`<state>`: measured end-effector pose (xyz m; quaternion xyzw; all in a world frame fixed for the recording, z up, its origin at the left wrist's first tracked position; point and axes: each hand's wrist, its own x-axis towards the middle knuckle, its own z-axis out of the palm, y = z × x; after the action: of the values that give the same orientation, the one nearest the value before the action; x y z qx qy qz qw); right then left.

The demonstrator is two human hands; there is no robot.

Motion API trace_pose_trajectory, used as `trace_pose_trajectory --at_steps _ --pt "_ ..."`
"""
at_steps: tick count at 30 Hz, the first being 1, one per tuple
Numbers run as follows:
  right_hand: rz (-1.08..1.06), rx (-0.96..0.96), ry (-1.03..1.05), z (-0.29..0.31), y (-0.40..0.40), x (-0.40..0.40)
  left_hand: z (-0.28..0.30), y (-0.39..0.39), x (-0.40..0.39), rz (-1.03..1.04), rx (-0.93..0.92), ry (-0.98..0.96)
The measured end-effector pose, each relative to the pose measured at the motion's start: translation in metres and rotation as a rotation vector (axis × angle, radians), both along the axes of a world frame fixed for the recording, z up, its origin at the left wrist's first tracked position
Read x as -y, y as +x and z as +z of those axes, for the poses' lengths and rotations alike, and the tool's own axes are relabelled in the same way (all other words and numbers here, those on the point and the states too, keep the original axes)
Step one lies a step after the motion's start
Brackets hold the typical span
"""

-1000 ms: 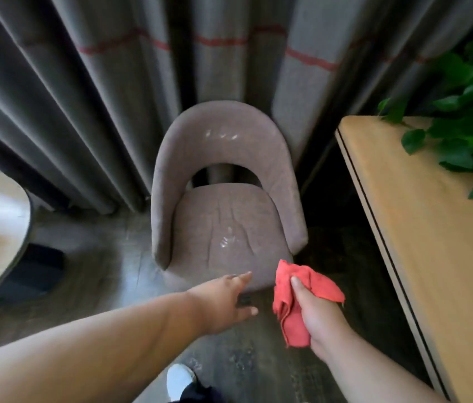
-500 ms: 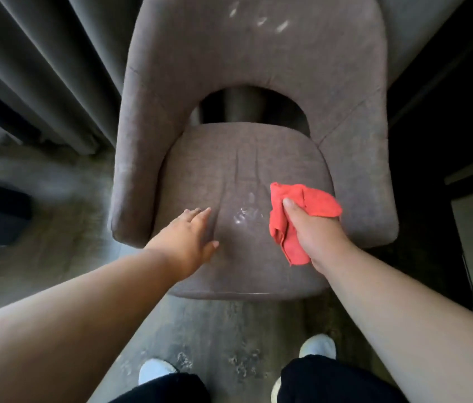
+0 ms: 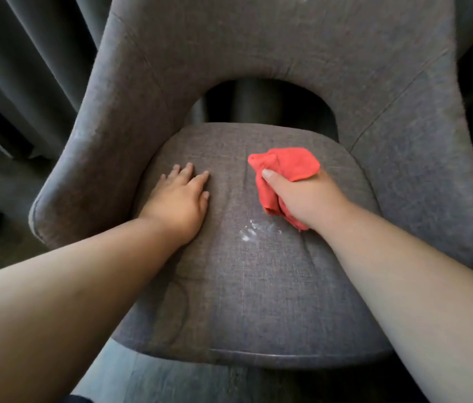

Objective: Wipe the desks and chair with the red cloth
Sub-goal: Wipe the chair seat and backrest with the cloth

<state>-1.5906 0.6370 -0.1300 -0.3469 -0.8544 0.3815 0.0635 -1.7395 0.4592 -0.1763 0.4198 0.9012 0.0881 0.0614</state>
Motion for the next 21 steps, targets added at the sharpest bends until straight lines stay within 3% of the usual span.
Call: trace_pose_trajectory --at_steps 5,8,11,15,21 --pt "0.141 -0.027 0.082 -0.010 -0.038 -0.010 -0.008 -0.003 -0.003 -0.025 -0.055 -0.125" --pt "0.256 0.199 0.238 -0.027 -0.044 0.004 -0.007 -0.004 -0.005 -0.033 -0.061 -0.145" --pt "0.186 0.112 0.248 -0.041 -0.034 0.019 -0.008 -0.007 -0.010 -0.025 -0.069 -0.135" --pt "0.337 0.176 0.387 -0.048 -0.025 0.020 -0.010 -0.010 -0.018 -0.018 -0.069 -0.128" --pt "0.445 0.160 0.310 -0.039 0.015 0.049 -0.013 -0.007 -0.013 -0.029 -0.111 -0.091"
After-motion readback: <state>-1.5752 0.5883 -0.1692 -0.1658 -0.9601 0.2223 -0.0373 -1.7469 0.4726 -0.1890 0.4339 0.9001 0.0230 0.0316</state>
